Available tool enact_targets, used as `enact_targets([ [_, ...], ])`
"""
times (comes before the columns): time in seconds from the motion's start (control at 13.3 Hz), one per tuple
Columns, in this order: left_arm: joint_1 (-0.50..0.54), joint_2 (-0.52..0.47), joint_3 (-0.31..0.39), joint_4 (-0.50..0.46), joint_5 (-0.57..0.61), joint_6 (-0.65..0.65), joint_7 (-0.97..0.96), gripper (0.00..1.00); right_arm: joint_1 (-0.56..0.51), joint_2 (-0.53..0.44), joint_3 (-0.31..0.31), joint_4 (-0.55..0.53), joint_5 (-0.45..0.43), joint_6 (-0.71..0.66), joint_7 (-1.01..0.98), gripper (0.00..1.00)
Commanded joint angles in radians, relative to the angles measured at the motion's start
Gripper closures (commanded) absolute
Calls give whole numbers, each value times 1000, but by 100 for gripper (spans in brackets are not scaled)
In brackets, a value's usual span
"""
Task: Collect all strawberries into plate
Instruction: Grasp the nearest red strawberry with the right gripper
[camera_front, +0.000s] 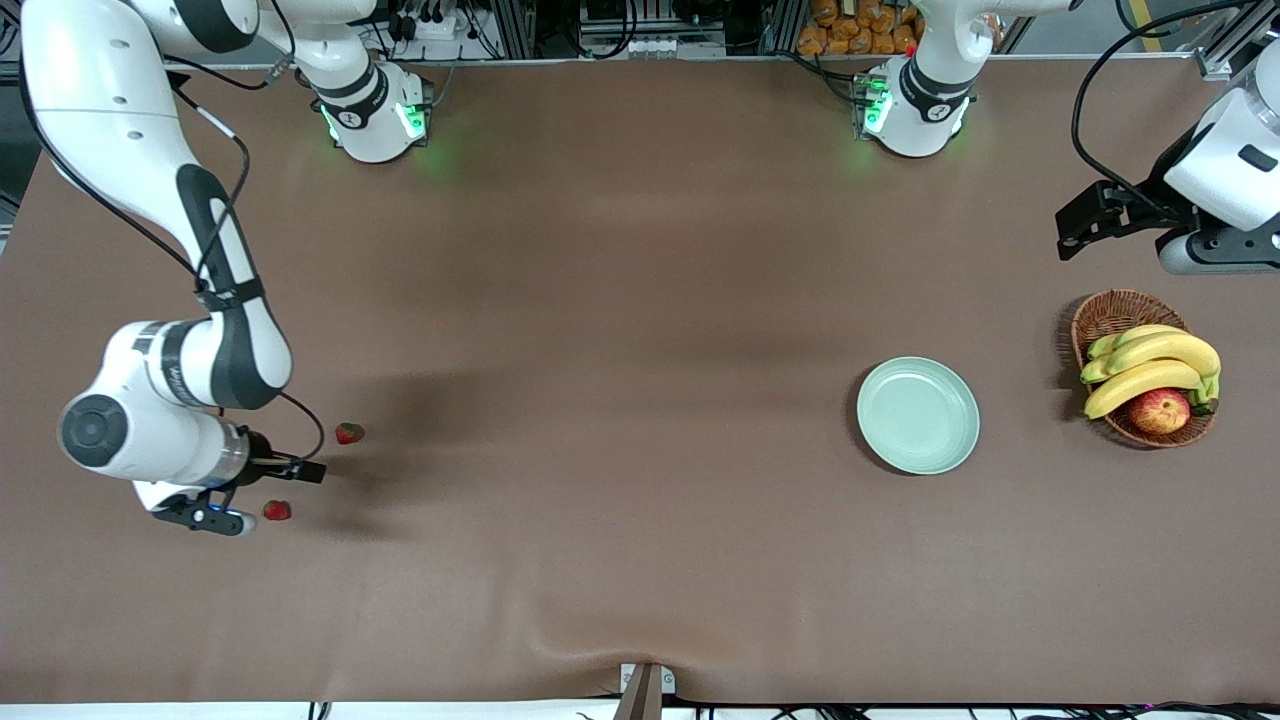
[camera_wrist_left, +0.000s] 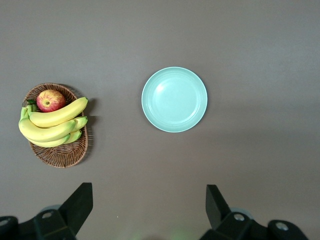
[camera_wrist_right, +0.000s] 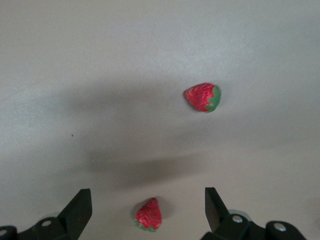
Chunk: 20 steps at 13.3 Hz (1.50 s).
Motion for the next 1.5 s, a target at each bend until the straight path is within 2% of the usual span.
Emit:
enact_targets([
  [0.0,2,10,-2,11,-20,-12,17,0,3,18,5,3,2,1,73,0],
  [0.15,0,16,-4,11,-18,-12,14,0,-23,32,8,-23,13,4,73,0],
  [0.45,6,9,-4,14,-20,-14,21,0,-20,32,8,-86,125,25,64,0],
  [0.75,9,13,-2,11,-20,-15,21,0,2,30,8,-140,126,30,62,0],
  [1.05,11,13,-4,8,-20,-30,21,0,7,27,8,-145,126,18,62,0],
  [1.28,6,18,-4,8,-20,-30,21,0,7,24,8,-152,126,16,61,17],
  [1.43,-3,28,-4,11,-21,-29,19,0,7,21,8,-154,126,16,62,37],
])
